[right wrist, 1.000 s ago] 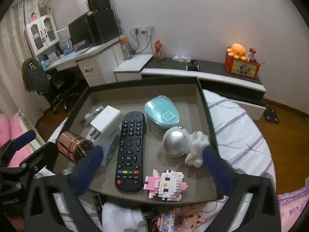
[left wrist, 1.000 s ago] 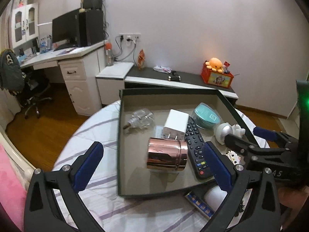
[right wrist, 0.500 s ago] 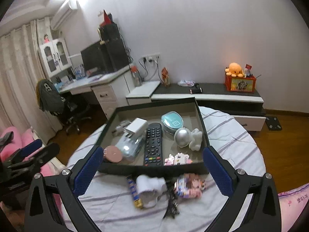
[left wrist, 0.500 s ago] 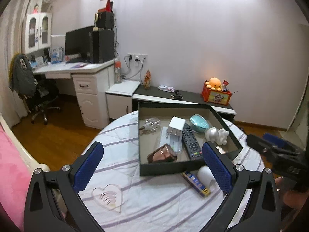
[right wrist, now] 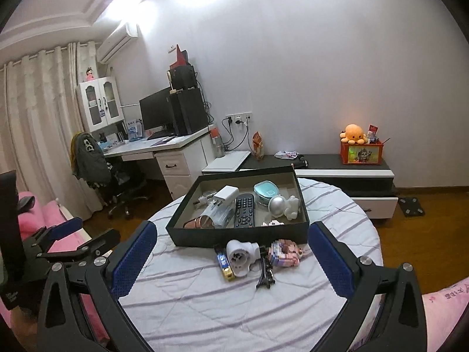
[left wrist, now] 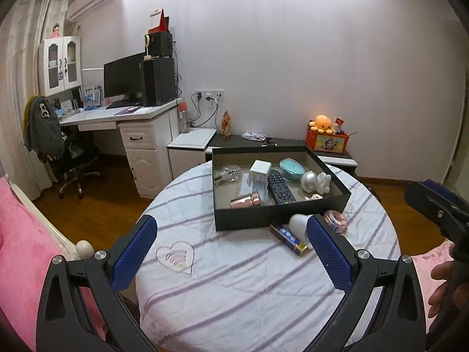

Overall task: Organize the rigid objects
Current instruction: 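Withdraw both tools from the green box toward the remaining items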

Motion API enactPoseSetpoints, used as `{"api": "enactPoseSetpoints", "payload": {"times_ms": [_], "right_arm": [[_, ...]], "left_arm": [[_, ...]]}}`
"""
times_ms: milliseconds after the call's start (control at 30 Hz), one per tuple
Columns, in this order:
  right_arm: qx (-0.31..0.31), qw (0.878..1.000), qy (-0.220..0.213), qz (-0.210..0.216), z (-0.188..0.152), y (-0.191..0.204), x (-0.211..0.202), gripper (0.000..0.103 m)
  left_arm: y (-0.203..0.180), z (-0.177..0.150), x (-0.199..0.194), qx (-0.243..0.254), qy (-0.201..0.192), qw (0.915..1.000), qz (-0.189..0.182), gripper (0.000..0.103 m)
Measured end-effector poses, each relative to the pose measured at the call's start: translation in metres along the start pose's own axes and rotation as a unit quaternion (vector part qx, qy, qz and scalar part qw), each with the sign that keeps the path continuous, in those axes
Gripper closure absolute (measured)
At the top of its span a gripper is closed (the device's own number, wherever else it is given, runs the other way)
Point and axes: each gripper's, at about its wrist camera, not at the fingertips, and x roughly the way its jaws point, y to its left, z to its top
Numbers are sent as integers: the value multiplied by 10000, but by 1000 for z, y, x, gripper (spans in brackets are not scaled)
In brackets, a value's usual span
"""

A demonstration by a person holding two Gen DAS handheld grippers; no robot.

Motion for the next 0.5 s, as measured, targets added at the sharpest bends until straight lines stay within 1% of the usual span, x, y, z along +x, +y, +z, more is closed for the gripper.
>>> {"api": "enactPoseSetpoints", "payload": {"times_ms": [233, 500], "right_arm": [[-1, 10000, 49, -22, -10, 6, -8, 0], [17, 9999, 154, -3, -15, 8, -8, 0]], "left_arm": [[2, -12, -13, -32, 54, 10000, 71, 0], [-1, -14, -16, 3, 70, 9999, 74, 0]]}}
